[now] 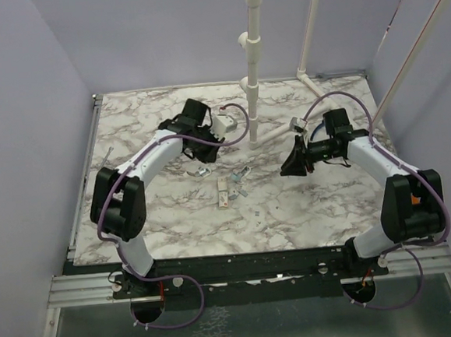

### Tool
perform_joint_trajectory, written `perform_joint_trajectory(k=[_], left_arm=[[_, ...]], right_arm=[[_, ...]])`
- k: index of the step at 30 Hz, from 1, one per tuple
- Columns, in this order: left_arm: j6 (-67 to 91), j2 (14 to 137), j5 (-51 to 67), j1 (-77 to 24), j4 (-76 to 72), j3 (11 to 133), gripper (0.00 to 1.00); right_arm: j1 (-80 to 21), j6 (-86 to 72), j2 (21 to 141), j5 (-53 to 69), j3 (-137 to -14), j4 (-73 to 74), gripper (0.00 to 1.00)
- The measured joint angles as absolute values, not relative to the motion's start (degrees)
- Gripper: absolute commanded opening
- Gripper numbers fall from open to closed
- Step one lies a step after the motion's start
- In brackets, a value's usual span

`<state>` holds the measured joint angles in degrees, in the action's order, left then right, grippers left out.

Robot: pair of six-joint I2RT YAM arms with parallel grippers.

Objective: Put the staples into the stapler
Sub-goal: Install the staple into the stapler.

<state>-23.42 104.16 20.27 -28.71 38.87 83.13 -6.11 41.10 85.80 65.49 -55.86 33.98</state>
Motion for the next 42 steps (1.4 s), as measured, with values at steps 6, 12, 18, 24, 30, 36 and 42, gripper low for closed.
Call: perform_joint_trajectory(k=[6, 12, 18, 24, 30, 36, 42], left_arm=[[-30.85, 97.60, 18.63, -22.52, 38.17, 77.38, 0.00], [-35.33, 100.95, 17.04, -22.50, 42.35, 80.25, 0.00], [-36.73, 107.74, 15.86, -22.50, 47.59, 87.24, 0.00], [-36.64, 111.20, 14.68, -22.50, 52.21, 91.42, 0.00], [-36.45, 112.46, 14.00, -22.87, 54.87, 91.64, 0.00], [-36.42, 112.62, 12.82, -24.16, 56.18, 91.66, 0.00], [-35.46, 114.52, 12.32, -24.77, 57.56, 92.84, 0.00]], right_arm=[[-8.08, 40.34, 88.68, 64.86, -59.29, 32.25, 0.32], [-9.02, 37.32, 88.84, 64.20, -59.70, 29.12, 0.32], [-9.02, 36.03, 88.62, 62.94, -59.13, 27.42, 0.32], [-9.02, 36.05, 88.49, 62.33, -58.92, 27.03, 0.32], [-9.02, 36.07, 88.49, 62.17, -58.65, 27.03, 0.32], [-9.02, 36.10, 88.49, 62.15, -58.63, 27.03, 0.32], [-9.02, 36.12, 88.49, 62.13, -58.63, 27.03, 0.32]])
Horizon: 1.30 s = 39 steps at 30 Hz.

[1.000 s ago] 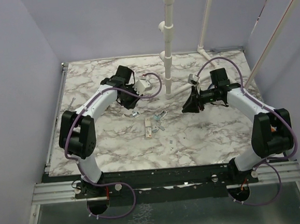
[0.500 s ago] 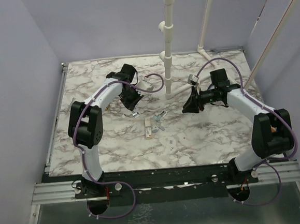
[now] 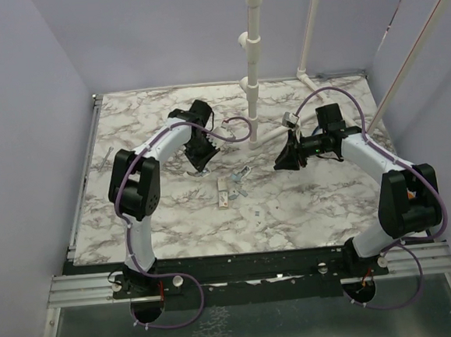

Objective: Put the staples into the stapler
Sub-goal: Install the staple into the stapler.

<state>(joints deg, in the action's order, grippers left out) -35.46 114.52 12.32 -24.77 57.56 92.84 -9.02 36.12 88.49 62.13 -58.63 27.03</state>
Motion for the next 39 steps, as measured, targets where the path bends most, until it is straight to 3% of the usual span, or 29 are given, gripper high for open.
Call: perform_joint_trajectory(k=[39], left_arm=[[-31.68, 122.83, 8.34, -26.02, 68.60, 104.25, 0.00]], right_arm=[[-9.02, 37.17, 88.49, 62.13, -58.63, 27.97, 0.32]])
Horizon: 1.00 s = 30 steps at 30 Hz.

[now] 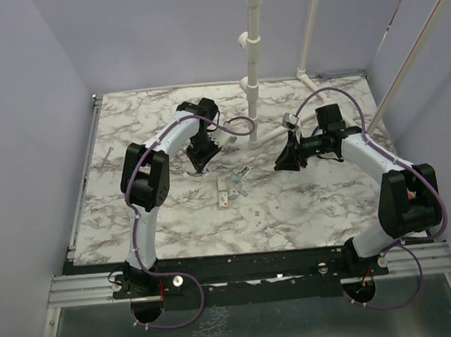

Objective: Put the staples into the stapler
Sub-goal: Install the staple into the stapler.

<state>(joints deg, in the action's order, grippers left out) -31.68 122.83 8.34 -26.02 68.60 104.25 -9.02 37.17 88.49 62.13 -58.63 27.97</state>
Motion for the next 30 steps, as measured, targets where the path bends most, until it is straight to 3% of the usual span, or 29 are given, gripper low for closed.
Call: perform_joint_trajectory(k=[30], left_arm=[[-28.38, 124.77, 5.89, -27.88, 71.11, 107.35, 0.00]], right_arm=[[-9.02, 37.58, 88.49, 62.17, -58.63, 29.36, 0.32]])
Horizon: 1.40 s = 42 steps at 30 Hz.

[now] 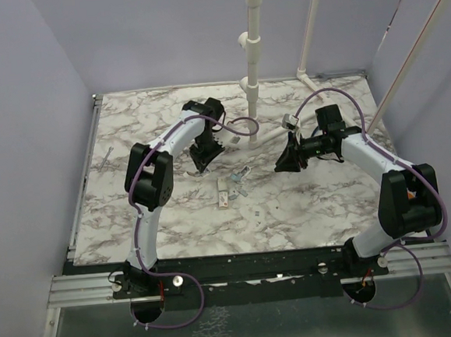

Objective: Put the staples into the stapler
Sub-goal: Install the staple into the stapler.

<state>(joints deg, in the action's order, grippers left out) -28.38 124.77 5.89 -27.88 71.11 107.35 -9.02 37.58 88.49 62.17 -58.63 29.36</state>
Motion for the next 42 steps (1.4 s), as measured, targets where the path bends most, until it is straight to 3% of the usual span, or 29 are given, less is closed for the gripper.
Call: perform_joint_trajectory(k=[42], left_arm=[[-32.38, 128.66, 4.14, -27.88, 75.16, 111.92, 0.00]], right_arm=[[-9.02, 37.60, 88.51, 62.17, -58.63, 29.67, 0.32]])
